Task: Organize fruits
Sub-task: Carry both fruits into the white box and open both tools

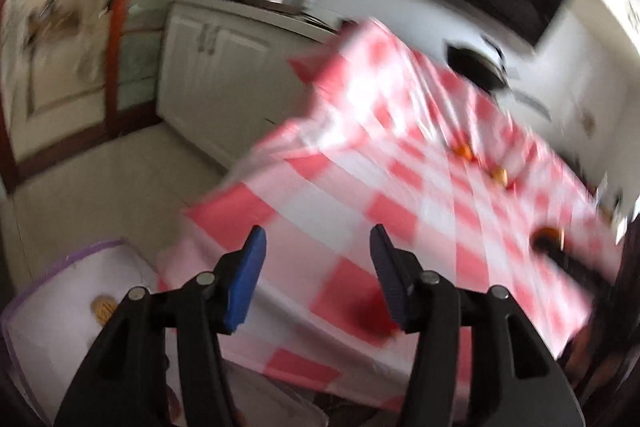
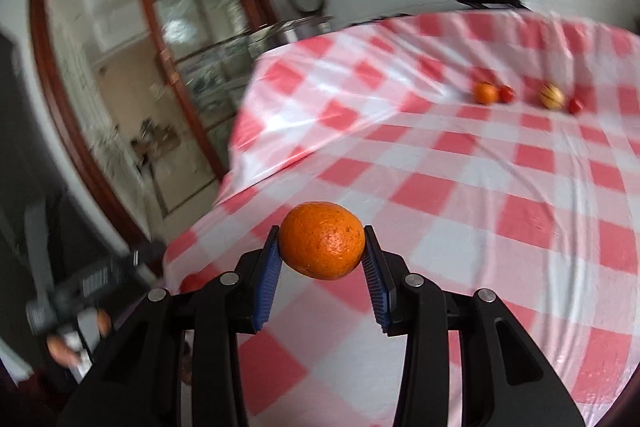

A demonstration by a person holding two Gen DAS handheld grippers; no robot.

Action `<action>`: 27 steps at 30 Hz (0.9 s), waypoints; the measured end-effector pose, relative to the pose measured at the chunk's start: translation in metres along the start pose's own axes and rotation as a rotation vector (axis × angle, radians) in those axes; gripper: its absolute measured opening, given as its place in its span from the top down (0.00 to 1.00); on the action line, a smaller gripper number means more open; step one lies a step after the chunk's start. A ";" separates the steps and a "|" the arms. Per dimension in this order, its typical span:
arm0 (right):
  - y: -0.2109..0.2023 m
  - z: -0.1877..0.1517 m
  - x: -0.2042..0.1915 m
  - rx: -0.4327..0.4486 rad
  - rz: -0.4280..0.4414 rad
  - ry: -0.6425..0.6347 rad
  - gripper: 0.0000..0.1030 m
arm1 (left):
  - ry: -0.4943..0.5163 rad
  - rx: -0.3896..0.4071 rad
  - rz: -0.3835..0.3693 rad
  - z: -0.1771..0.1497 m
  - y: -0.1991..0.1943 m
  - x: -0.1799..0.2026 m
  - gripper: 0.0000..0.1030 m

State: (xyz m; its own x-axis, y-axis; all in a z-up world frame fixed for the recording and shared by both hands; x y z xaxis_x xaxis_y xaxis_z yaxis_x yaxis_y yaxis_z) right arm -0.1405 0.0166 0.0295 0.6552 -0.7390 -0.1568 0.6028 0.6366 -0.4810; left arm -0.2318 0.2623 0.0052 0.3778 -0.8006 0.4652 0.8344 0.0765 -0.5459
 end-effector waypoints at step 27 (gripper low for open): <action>0.011 -0.020 -0.001 -0.057 -0.009 -0.024 0.61 | 0.297 -0.047 0.000 -0.044 0.032 0.050 0.70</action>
State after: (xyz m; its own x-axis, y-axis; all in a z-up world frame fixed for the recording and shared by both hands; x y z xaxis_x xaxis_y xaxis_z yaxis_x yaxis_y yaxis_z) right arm -0.1437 0.0193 0.0067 0.6609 -0.7389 -0.1315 0.5824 0.6155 -0.5310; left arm -0.2039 0.1987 -0.0197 0.2382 -0.9399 0.2446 0.8120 0.0545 -0.5812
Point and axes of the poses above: each gripper's, at about its wrist camera, not at the fingertips, and y roughly the way its jaws point, x to its right, z to its top, the point moved 4 cm from there along y, roughly the way its jaws point, and after that the axes turned 12 degrees about -y, right-handed, at the moved point
